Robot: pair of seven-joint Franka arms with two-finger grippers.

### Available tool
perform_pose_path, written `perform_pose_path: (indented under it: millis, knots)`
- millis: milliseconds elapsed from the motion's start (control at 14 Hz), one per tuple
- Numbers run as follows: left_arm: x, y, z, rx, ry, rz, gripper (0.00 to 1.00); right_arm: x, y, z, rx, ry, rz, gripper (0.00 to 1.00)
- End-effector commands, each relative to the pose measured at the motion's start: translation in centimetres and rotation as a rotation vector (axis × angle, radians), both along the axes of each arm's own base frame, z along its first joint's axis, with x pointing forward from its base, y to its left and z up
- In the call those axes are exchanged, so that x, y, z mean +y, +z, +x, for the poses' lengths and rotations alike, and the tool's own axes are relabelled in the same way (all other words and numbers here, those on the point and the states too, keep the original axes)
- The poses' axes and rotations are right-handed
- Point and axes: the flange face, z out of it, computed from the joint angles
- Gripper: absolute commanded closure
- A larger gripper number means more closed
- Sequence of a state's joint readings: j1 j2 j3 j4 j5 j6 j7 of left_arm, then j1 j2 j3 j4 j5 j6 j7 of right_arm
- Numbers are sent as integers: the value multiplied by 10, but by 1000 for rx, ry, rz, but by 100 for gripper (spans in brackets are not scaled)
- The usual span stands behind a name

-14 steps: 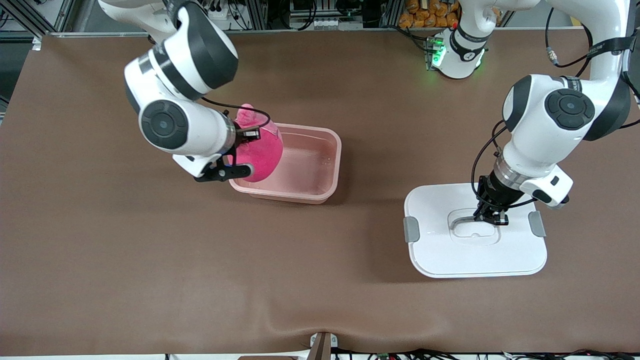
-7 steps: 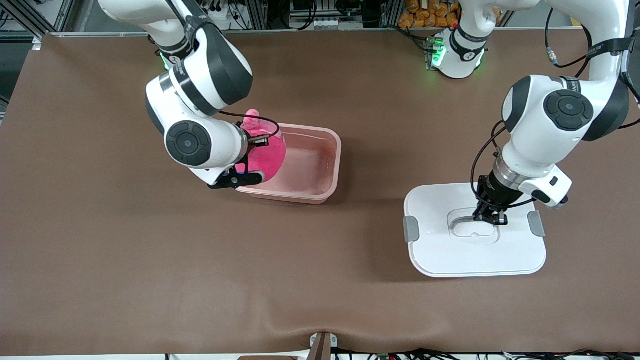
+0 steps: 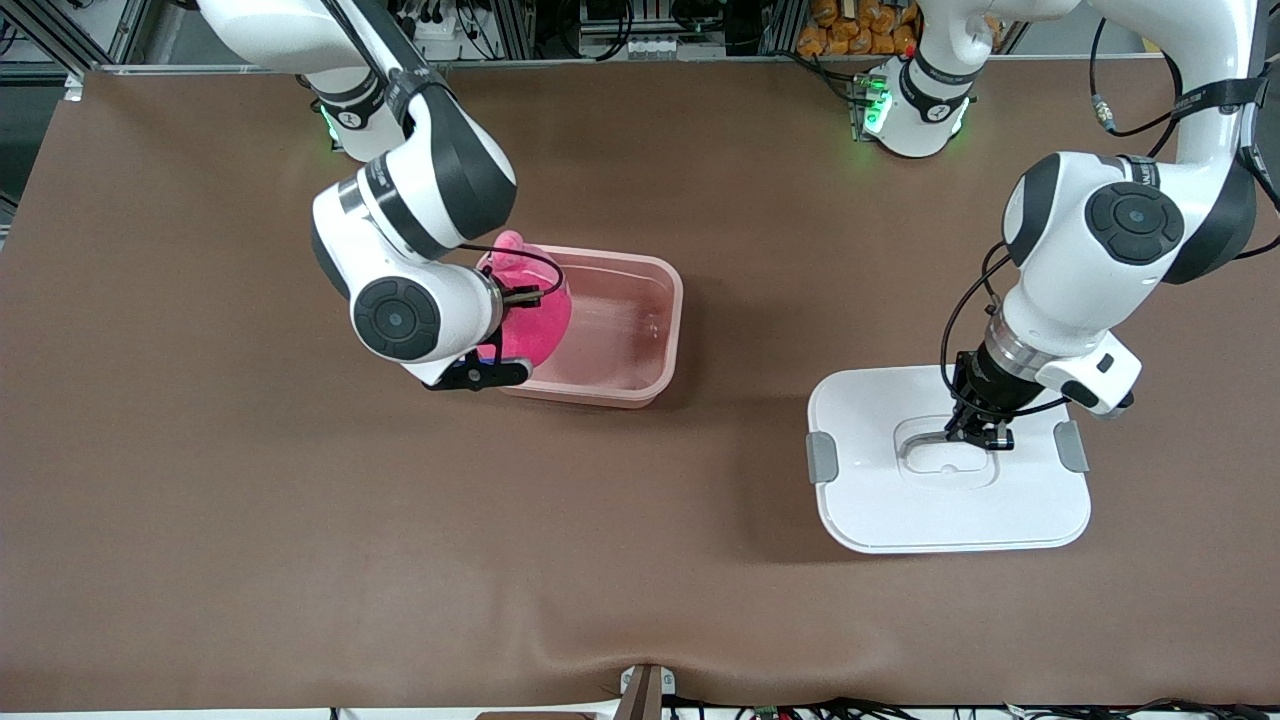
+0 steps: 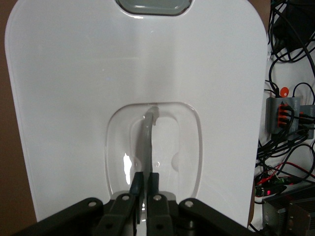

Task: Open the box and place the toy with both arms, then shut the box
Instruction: 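Lift the pink toy with the right gripper over the pink box, then lower the toy into the box and open the right gripper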

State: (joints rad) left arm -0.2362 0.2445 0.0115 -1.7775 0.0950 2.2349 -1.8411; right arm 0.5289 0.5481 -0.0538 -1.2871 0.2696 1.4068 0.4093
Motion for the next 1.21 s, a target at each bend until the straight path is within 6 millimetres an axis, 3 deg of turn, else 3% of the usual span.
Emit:
perform_pose_path:
  millis: [0, 571, 929, 1143]
  knots:
    - [-1, 3, -1, 5, -18, -8, 100, 7, -8, 8, -8, -38, -14, 100]
    - [-2, 3, -1, 5, -19, -8, 100, 28, -42, 7, -46, -68, -67, 100]
    - [-3, 4, 1, 0, -22, -7, 100, 32, -78, 7, -63, -78, -91, 100]
    - [-1, 5, 2, -1, -19, -8, 100, 47, -90, -1, -78, -80, -130, 100]
